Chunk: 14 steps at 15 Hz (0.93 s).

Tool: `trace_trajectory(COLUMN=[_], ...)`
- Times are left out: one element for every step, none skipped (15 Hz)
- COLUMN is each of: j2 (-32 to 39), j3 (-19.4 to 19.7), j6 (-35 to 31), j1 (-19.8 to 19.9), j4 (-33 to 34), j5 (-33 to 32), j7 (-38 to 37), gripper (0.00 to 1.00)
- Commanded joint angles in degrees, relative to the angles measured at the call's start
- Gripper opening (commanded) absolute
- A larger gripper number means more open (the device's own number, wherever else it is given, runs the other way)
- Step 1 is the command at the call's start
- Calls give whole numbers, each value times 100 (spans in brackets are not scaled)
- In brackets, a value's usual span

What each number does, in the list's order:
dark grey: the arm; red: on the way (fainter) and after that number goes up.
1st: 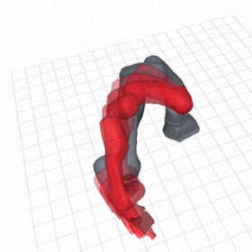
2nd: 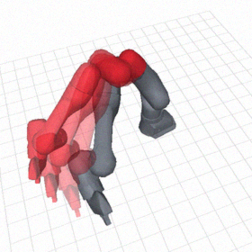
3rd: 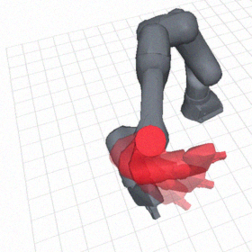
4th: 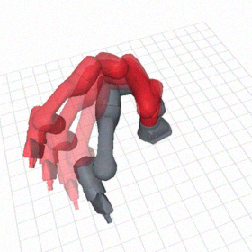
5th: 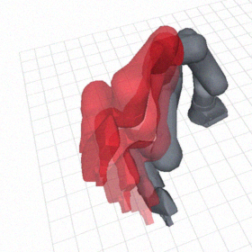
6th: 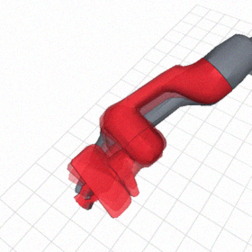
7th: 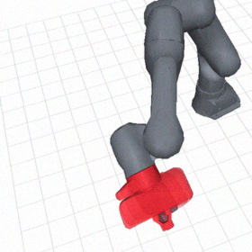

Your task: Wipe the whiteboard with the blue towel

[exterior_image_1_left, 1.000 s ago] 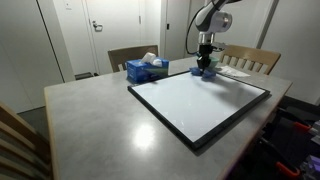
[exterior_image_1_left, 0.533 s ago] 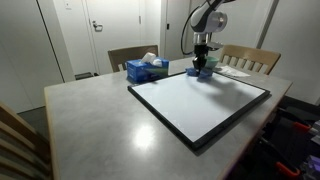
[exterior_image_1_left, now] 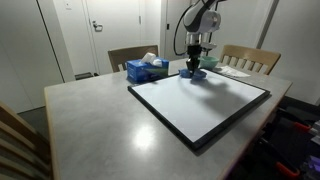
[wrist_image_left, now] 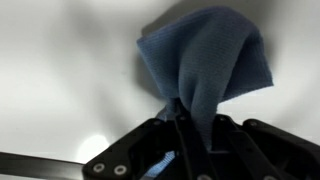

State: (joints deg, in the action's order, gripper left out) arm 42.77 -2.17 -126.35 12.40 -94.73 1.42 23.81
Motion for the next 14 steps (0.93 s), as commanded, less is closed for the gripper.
trace_trajectory(j2=[69, 73, 92, 83, 52, 8, 8, 8, 8, 8, 8, 43, 61, 88], j3=[-140, -174, -205, -216, -227, -173, -181, -183, -184, -184, -184, -163, -129, -108], j6=[143, 152, 119, 76, 31, 45, 44, 44, 44, 44, 44, -18, -76, -187], j1=[-32, -45, -61, -71, -67, -94, -103, -105, -104, -104, -104, -175, -250, -341], j4=[88, 89, 101, 89, 52, 16, 16, 16, 16, 16, 16, 56, 62, 52], j5=[44, 45, 28, 21, 3, 23, 20, 19, 18, 18, 18, -43, -102, -165], j7=[190, 220, 275, 293, 360, 190, 223, 246, 254, 258, 258, 202, 110, 31], gripper=[4, 4, 4, 4, 4, 16, 16, 16, 16, 16, 4, 4, 4, 4])
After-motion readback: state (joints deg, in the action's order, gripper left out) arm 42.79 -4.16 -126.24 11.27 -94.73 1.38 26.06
